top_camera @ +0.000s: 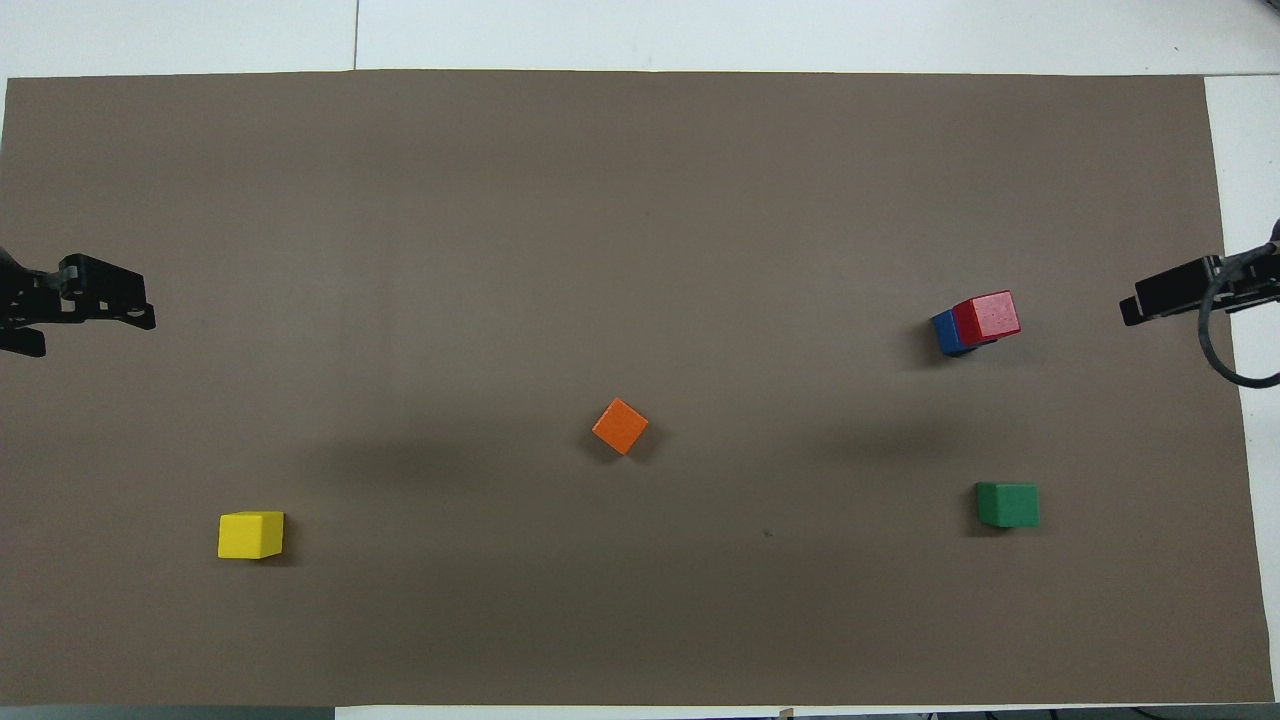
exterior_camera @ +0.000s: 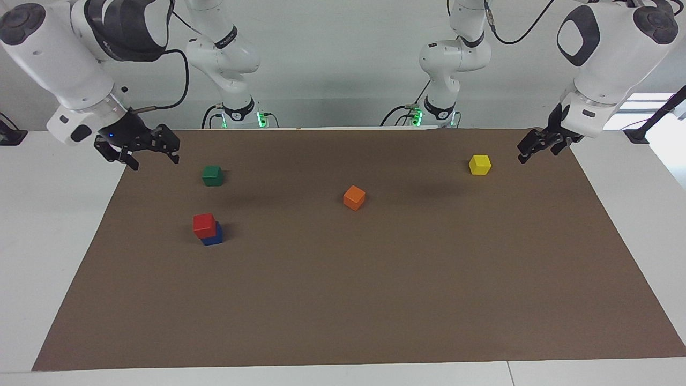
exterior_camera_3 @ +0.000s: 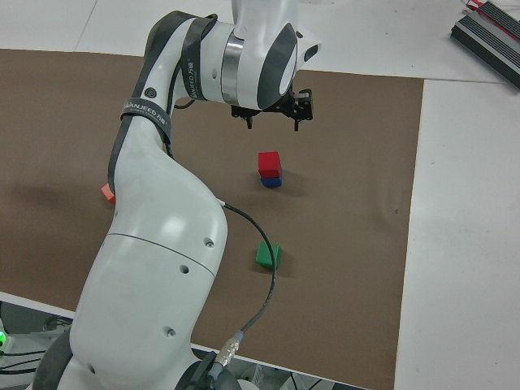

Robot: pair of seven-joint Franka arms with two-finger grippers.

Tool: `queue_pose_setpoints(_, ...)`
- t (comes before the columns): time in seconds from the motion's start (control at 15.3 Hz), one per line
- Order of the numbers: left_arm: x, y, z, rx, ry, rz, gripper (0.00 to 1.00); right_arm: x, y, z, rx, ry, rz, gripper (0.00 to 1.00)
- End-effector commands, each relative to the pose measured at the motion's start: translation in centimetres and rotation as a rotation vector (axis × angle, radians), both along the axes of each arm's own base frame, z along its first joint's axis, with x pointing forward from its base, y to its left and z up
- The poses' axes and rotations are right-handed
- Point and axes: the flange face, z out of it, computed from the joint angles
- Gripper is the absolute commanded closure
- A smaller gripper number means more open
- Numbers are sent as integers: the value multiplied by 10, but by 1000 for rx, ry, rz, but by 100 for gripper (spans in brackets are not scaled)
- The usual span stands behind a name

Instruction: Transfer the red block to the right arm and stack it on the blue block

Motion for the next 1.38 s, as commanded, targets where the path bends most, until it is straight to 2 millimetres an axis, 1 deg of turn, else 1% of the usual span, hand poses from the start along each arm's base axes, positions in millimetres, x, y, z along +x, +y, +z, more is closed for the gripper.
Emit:
queue_pose_setpoints(0.0,-6,-1,3,-9,6,14,0,-14,-1,0,-41,50,-56,0)
queue_pose_setpoints(0.13,-6,-1,3,-9,6,14,0,-10,-3,2,-95,32,-54,0)
queue_pose_setpoints(0.39,-6,-1,3,-9,6,14,0,-5,-2,5,-103,-10,-70,0)
queue_pose_setpoints(0.85,-6,-1,3,-9,6,14,0,5,-5,10,-140,-94,-71,0)
queue_pose_setpoints(1.31,-6,-1,3,-9,6,14,0,4,-5,7,-142,-92,-19,0)
